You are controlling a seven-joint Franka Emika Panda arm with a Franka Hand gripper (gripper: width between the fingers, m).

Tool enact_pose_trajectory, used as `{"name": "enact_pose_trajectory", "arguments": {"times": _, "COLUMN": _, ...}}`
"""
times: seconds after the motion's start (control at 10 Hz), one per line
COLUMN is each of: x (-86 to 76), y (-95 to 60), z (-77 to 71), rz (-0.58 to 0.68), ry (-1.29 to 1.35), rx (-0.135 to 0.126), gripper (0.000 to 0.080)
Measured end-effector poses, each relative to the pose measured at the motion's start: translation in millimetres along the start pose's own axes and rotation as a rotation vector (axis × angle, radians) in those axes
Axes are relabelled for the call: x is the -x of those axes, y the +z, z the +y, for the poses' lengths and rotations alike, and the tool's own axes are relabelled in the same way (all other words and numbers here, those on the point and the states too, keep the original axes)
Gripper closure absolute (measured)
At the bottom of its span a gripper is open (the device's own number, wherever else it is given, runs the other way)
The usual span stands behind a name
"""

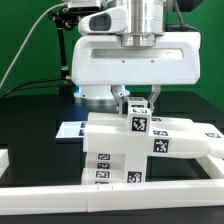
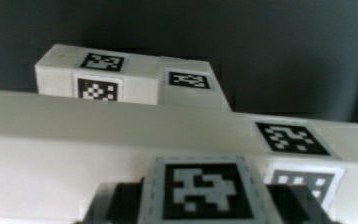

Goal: Assemble chair

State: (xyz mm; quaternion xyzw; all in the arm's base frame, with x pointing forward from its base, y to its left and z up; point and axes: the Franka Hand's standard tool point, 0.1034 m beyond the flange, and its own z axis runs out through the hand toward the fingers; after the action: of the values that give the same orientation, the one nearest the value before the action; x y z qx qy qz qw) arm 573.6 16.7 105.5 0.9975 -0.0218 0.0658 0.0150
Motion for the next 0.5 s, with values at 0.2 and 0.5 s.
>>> {"name": "enact_pose_trajectory", "arguments": {"times": 0.2, "x": -0.6, "y": 0.9, "z": 12.8, "rz": 0.001, "ry": 0.173, "rx": -0.009, "gripper": 0.0534}}
{"name": "enact_pose_trajectory", "arguments": {"times": 0.5, "x": -1.7, "y": -0.1, "z": 18.8, "rz": -0.023, "ry": 0.472, "rx": -0.02, "gripper": 0.0534}}
